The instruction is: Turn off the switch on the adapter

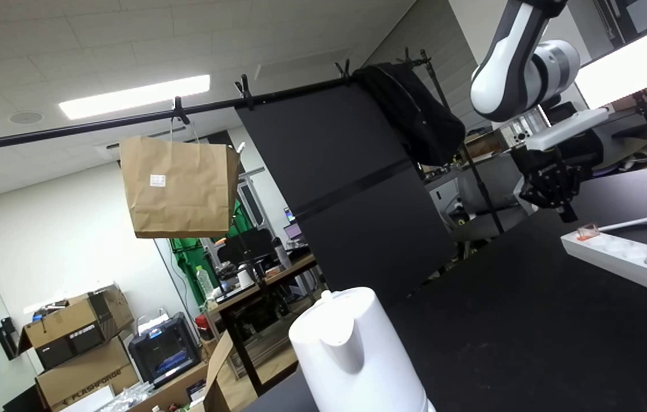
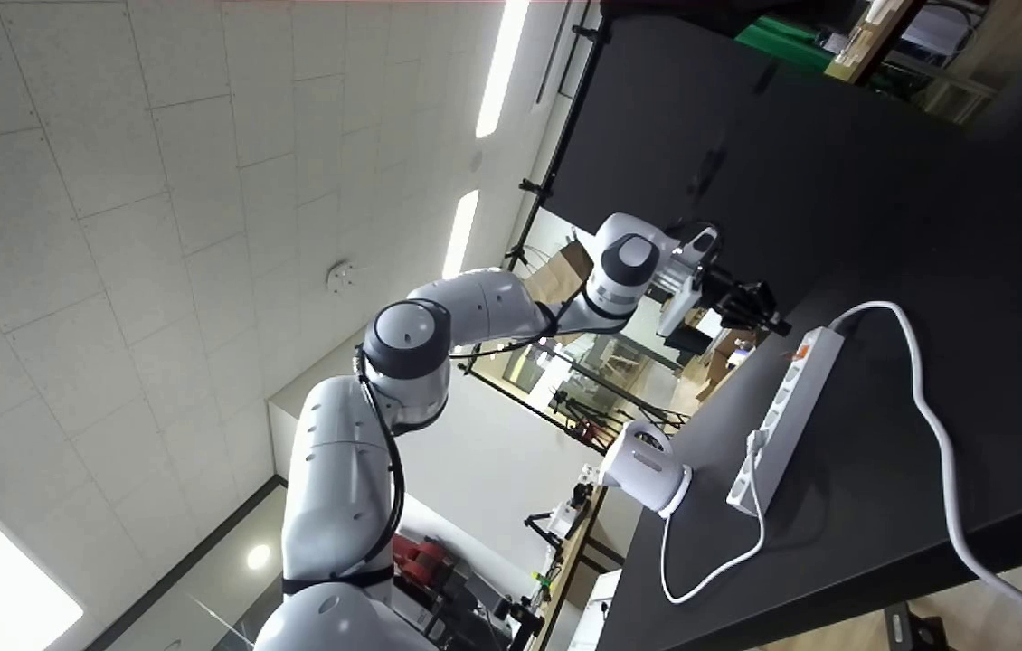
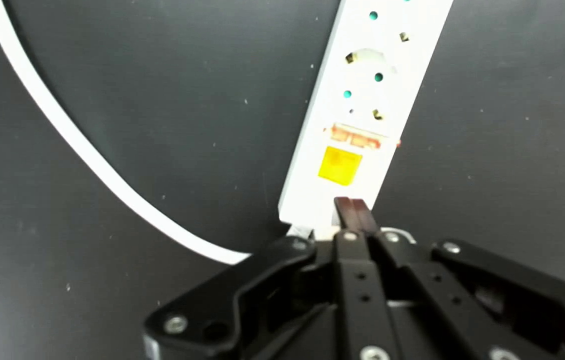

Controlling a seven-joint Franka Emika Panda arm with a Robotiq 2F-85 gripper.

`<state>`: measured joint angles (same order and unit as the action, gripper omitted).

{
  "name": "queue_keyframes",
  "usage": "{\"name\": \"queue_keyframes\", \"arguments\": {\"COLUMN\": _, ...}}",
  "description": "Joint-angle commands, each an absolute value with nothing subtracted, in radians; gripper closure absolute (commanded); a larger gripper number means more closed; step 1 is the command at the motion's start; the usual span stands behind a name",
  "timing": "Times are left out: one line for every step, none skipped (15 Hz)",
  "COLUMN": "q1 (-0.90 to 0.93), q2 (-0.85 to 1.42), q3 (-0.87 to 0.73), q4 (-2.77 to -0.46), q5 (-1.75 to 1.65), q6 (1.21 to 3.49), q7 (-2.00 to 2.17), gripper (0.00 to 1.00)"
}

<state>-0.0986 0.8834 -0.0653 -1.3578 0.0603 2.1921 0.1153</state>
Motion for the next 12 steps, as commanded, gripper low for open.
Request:
{"name": "queue_keyframes", "arguments": {"q1": -0.078, "q2": 0.759, "q3": -0.084, "q4": -1.410, "q5": 0.014, "q6": 2.192, "q7": 0.088, "gripper": 1.00}}
{"name": "queue_keyframes", "arguments": {"q1": -0.074, "q2": 0.735, "q3": -0.088, "q4": -1.410, "q5": -0.002, "q6": 2.185, "q7": 0.082, "gripper": 1.00}}
{"name": "queue_keyframes", "arguments": {"q1": -0.071, "q2": 0.712, "q3": -0.090, "q4": -1.414, "q5": -0.022, "q6": 2.182, "q7": 0.063, "gripper": 0.74}}
{"name": "queue_keyframes", "arguments": {"q1": -0.068, "q2": 0.693, "q3": -0.094, "q4": -1.416, "q5": -0.039, "q6": 2.178, "q7": 0.060, "gripper": 0.73}}
{"name": "queue_keyframes", "arguments": {"q1": -0.067, "q2": 0.676, "q3": -0.096, "q4": -1.420, "q5": -0.056, "q6": 2.175, "q7": 0.048, "gripper": 0.67}}
{"name": "queue_keyframes", "arguments": {"q1": -0.069, "q2": 0.661, "q3": -0.095, "q4": -1.424, "q5": -0.065, "q6": 2.174, "q7": 0.040, "gripper": 0.60}}
{"name": "queue_keyframes", "arguments": {"q1": -0.070, "q2": 0.649, "q3": -0.096, "q4": -1.430, "q5": -0.076, "q6": 2.169, "q7": 0.029, "gripper": 0.54}}
{"name": "queue_keyframes", "arguments": {"q1": -0.071, "q2": 0.640, "q3": -0.096, "q4": -1.432, "q5": -0.086, "q6": 2.162, "q7": 0.017, "gripper": 0.46}}
{"name": "queue_keyframes", "arguments": {"q1": -0.070, "q2": 0.634, "q3": -0.098, "q4": -1.433, "q5": -0.100, "q6": 2.149, "q7": 0.004, "gripper": 0.40}}
{"name": "queue_keyframes", "arguments": {"q1": -0.069, "q2": 0.632, "q3": -0.098, "q4": -1.432, "q5": -0.111, "q6": 2.129, "q7": -0.009, "gripper": 0.34}}
{"name": "queue_keyframes", "arguments": {"q1": -0.070, "q2": 0.631, "q3": -0.096, "q4": -1.430, "q5": -0.119, "q6": 2.114, "q7": -0.021, "gripper": 0.27}}
{"name": "queue_keyframes", "arguments": {"q1": -0.070, "q2": 0.631, "q3": -0.097, "q4": -1.428, "q5": -0.129, "q6": 2.099, "q7": -0.031, "gripper": 0.20}}
